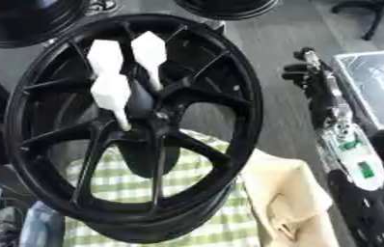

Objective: Pull the pin out of the wheel hub.

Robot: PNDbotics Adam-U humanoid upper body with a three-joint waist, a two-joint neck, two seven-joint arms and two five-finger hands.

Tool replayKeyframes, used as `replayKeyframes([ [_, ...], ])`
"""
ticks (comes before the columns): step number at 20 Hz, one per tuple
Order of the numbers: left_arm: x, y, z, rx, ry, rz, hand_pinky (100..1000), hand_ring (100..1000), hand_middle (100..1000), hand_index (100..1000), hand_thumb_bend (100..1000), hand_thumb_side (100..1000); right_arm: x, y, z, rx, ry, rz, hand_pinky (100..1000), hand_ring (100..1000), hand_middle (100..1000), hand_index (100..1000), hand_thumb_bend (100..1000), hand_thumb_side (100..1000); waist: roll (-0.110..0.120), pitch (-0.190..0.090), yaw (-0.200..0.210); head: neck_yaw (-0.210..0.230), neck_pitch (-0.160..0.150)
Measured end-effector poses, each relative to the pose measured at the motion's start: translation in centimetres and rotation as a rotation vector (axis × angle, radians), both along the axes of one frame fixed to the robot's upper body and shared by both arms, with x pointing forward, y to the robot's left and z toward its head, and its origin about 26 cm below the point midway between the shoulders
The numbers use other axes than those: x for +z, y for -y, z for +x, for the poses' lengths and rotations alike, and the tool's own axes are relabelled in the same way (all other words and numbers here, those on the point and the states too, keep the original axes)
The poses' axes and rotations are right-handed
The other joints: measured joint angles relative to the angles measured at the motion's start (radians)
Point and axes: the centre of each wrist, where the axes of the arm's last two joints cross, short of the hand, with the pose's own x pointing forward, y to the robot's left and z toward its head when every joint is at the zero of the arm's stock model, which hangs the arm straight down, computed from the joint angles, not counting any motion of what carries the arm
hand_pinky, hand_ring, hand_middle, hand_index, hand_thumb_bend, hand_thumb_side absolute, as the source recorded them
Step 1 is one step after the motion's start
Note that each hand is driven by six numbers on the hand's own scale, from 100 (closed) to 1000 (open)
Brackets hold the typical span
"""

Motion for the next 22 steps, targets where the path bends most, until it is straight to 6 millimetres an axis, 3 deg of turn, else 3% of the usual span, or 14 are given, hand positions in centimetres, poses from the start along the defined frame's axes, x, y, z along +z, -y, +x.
replayKeyframes([
  [10, 0.0, 4.7, -0.8, -0.059, -0.126, 0.361, 828, 793, 812, 868, 307, 793, -0.2, 0.3, -0.2, -0.004, -0.011, -0.009, 929, 715, 626, 830, 100, 867, 0.011, -0.003, 0.002, 0.003, 0.004],
  [22, -0.4, 8.7, -1.1, -0.140, -0.059, 0.429, 814, 772, 824, 883, 358, 720, -0.4, 0.3, -0.3, -0.008, -0.023, -0.013, 929, 715, 626, 830, 100, 873, 0.012, -0.003, 0.008, 0.003, 0.007],
])
